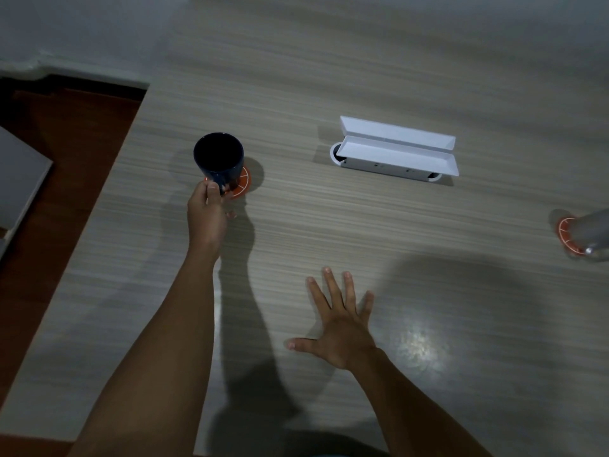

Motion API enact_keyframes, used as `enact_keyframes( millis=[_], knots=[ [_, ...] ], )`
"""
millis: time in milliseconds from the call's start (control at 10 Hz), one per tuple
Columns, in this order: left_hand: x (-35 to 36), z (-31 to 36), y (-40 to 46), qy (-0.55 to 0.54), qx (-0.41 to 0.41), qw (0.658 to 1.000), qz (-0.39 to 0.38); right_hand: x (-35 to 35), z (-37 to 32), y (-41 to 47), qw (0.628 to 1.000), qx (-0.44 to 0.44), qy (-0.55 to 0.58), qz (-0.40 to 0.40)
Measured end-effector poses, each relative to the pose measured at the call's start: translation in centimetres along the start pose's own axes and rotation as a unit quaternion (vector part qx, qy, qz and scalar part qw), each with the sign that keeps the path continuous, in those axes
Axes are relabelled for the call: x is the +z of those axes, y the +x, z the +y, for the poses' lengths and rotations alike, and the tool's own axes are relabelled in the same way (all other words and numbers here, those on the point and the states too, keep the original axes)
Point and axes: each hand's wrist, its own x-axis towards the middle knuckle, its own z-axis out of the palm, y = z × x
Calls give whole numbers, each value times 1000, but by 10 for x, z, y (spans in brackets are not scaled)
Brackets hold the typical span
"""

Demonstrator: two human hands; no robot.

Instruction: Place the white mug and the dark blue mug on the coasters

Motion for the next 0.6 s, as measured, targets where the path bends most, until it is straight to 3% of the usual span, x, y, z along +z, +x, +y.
enact_keyframes(
  millis=[600],
  knots=[
    [-9, 1, -17, -62, -25, 998, 5, -3, -3, -3, 1000, -7, 2, -3]
  ],
)
